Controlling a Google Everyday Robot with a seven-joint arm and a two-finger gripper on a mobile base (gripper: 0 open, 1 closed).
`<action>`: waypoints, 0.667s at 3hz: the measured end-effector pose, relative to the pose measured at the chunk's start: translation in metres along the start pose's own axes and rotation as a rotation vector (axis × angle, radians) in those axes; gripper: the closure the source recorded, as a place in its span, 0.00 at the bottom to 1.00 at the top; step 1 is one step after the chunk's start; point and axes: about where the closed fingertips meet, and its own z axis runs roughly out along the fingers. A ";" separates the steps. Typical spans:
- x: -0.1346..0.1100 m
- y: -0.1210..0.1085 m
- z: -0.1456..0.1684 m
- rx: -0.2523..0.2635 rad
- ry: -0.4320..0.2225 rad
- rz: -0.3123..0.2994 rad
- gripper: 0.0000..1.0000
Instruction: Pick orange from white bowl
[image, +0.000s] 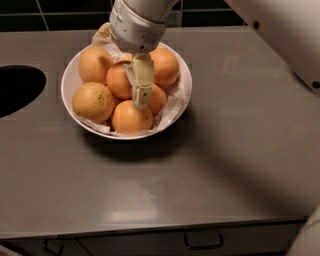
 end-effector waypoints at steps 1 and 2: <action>0.012 0.000 0.018 -0.029 -0.006 0.018 0.00; 0.018 0.001 0.028 -0.050 -0.007 0.033 0.00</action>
Offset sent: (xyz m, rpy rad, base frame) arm 0.0162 -0.0038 -0.0533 -0.0431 0.0968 -0.0165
